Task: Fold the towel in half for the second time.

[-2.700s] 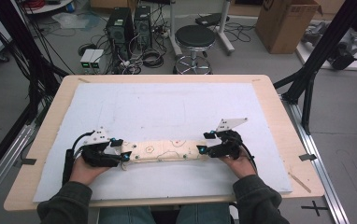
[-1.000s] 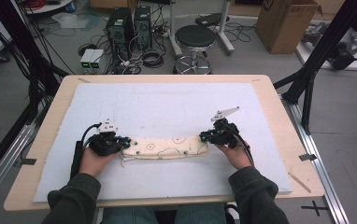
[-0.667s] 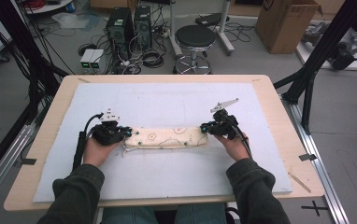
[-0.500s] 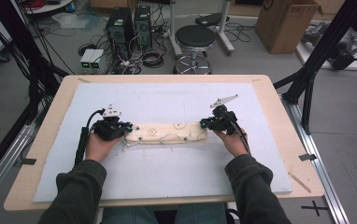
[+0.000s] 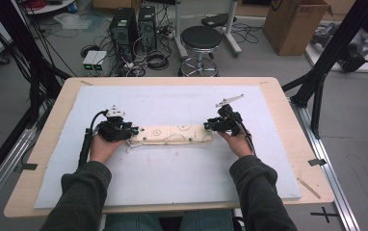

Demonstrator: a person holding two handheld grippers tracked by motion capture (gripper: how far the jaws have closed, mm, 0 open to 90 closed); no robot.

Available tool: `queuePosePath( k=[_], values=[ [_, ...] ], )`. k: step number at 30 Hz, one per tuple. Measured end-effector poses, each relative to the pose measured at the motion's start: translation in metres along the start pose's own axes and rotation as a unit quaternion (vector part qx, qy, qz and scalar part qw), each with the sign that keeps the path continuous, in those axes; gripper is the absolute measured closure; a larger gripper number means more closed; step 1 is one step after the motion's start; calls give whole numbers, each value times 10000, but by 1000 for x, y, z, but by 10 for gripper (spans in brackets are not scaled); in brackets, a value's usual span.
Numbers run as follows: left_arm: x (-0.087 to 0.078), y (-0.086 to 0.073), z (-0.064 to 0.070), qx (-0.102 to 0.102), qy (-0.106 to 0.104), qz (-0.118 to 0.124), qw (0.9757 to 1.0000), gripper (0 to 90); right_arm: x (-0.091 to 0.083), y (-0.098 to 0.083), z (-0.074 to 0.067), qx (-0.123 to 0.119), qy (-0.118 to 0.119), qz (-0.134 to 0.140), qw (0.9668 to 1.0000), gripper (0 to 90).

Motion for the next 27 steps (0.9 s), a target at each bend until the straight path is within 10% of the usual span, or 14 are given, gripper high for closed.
queuePosePath(
  k=[27],
  values=[
    [-24,13,21,-56,-576,402,9975,450,-24,10,-13,162,167,464,9987,336]
  ],
)
Point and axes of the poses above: each handheld gripper's, and its own axes: x roughly forward along the jaws, y roughly out of its top, z roughly to its right, the point moved 7 cm from there along x, roughly forward along the jaws, and after that the axes turned 1 degree about -x, right-handed, at the moved point
